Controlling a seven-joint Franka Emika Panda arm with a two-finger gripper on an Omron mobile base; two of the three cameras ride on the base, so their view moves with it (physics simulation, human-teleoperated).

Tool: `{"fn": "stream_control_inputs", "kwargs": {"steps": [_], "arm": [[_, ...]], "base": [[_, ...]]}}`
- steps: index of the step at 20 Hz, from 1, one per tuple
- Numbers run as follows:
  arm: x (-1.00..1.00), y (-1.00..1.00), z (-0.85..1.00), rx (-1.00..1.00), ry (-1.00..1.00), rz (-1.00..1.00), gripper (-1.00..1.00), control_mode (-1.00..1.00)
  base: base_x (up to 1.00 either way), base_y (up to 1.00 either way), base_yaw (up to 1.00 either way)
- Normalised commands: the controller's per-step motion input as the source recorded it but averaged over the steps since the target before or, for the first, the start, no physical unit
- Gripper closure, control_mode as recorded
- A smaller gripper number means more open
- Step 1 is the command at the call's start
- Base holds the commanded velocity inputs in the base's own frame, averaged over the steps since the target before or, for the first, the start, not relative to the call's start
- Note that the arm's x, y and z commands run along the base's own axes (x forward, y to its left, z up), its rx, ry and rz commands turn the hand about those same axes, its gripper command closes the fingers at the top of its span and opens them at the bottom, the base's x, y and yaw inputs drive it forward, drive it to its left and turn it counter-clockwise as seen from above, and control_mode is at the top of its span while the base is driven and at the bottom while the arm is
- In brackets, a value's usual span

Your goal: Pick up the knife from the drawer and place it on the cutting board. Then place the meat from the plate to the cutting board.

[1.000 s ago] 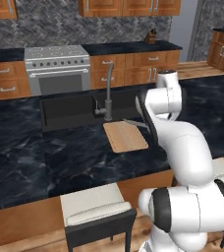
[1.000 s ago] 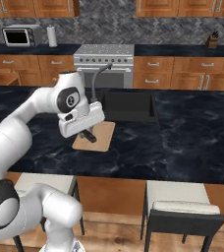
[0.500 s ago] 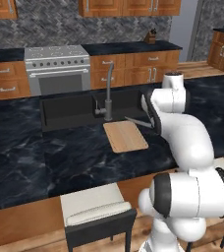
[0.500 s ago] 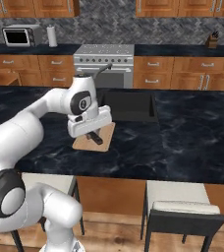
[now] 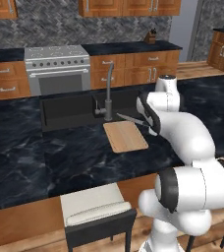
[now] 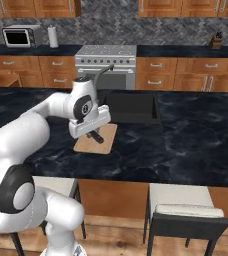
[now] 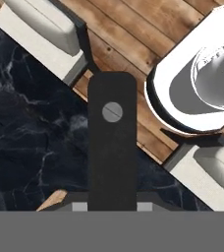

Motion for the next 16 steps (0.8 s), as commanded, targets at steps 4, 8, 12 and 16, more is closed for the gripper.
{"fn": "stream_control_inputs", "kwargs": {"steps": [4,8,12,16], "arm": [[0.35,0.30,-0.32,0.00,0.00,0.00,1.00,-1.00],[0.43,0.04,-0.35,0.00,0.00,0.00,1.00,-1.00],[0.37,0.00,-0.31,0.00,0.00,0.00,1.00,-1.00],[0.48,0.11,-0.22,0.00,0.00,0.00,1.00,-1.00]], "base": [[0.00,0.00,0.00],[0.00,0.00,0.00],[0.00,0.00,0.00],[0.00,0.00,0.00]]}}
